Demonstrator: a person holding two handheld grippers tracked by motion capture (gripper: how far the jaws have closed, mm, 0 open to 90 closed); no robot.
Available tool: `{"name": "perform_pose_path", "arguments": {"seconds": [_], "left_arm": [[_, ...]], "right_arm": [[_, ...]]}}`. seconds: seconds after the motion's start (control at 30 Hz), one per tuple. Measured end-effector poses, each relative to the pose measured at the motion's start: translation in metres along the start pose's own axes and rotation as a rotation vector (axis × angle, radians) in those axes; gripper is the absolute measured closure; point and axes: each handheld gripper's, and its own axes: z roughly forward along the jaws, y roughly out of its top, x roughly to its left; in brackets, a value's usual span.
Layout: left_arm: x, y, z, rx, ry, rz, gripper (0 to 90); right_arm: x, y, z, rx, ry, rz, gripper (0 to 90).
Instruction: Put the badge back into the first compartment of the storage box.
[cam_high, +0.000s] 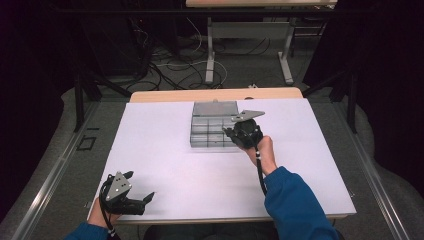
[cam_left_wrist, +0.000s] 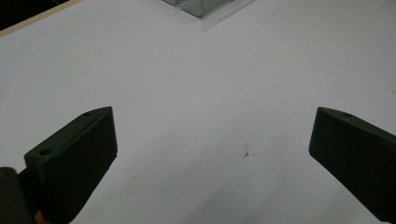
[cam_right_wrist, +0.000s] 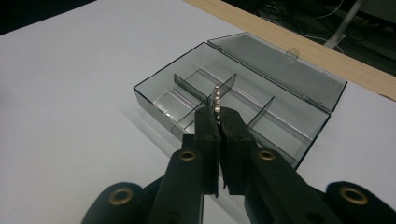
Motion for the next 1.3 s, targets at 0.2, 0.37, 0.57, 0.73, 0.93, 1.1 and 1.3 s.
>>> {"name": "perform_pose_path", "arguments": {"seconds": [0.2, 0.37, 0.57, 0.73, 0.93, 1.1, 1.3], "left_arm": [[0.000, 0.000, 0.000, 0.001, 0.001, 0.004, 1.1], [0.000, 0.000, 0.000, 0.002, 0.000, 0.003, 1.2], [0.000, 0.000, 0.000, 0.001, -0.001, 0.003, 1.2], [0.000, 0.000, 0.000, 0.003, -0.002, 0.004, 1.2], [0.000, 0.000, 0.000, 0.002, -0.001, 0.004, 1.2], [0.000, 0.000, 0.000, 0.002, -0.002, 0.004, 1.3], [0.000, 0.000, 0.001, 0.003, -0.004, 0.002, 1.3]], "right_arm": [[0.002, 0.008, 0.009, 0.013, 0.000, -0.011, 86.9], [0.005, 0.014, 0.014, 0.026, -0.001, -0.023, 86.9], [0.008, 0.020, 0.022, 0.031, -0.002, -0.025, 86.9], [0.009, 0.024, 0.028, 0.037, -0.001, -0.036, 86.9], [0.011, 0.030, 0.036, 0.042, -0.005, -0.031, 86.9], [0.010, 0.033, 0.043, 0.051, -0.002, -0.037, 86.9], [0.010, 0.034, 0.051, 0.065, -0.010, -0.033, 86.9]]}}
